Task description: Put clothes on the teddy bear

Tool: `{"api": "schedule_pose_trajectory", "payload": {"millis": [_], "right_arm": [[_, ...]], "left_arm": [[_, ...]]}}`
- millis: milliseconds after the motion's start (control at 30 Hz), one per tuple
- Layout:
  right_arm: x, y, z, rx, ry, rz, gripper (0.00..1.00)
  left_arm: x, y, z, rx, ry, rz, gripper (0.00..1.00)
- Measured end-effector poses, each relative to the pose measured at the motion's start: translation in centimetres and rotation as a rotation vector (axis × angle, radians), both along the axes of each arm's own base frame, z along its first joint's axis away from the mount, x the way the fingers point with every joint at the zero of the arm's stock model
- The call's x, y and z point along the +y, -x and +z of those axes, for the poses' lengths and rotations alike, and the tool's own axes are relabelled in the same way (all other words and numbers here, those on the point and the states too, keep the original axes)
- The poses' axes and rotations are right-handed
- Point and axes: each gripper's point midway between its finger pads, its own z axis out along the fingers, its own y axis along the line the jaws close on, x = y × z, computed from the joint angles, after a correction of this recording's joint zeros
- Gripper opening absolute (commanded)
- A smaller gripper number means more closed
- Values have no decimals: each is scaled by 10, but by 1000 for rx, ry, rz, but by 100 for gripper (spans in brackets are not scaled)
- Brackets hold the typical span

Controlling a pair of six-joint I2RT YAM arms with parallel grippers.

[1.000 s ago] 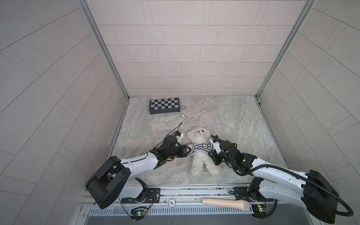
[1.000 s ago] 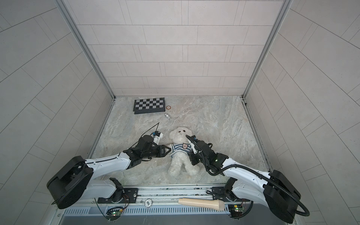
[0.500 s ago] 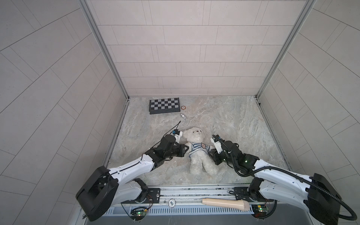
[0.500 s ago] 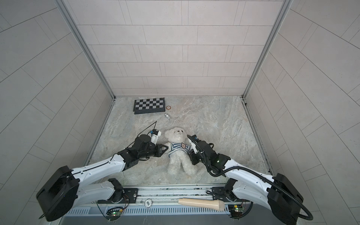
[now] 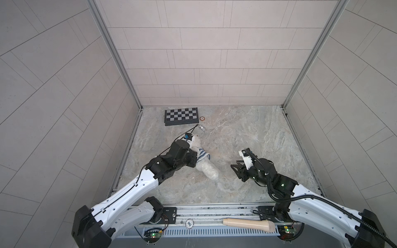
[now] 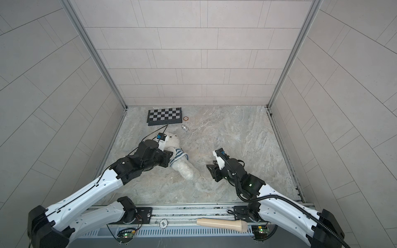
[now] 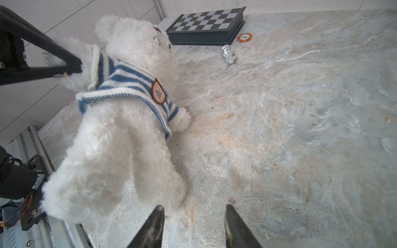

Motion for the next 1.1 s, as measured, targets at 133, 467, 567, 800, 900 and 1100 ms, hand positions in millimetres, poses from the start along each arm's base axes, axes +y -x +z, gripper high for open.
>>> {"api": "schedule_pose_trajectory", "payload": {"millis": [133, 467, 567, 800, 900, 1100], "right_arm": [[-2, 0, 0, -11, 4, -4, 49], [-14, -4, 7, -54, -22, -43, 51], [-23, -11, 11, -63, -39, -78, 51], [-58, -29, 7, -33, -104, -191, 51], [-71, -32, 3, -9, -124, -230, 51], [-77, -31, 5, -2, -154, -239, 51]], "left_arm": [[28, -1, 1, 8, -185, 45, 0], [66, -15, 40, -32, -561, 130, 0], [53, -20, 34, -18, -659, 99, 0], [-2, -24, -17, 55, -778, -19, 0], [-36, -23, -34, 61, -782, -71, 0], [-91, -11, -53, 61, -712, -150, 0]]}}
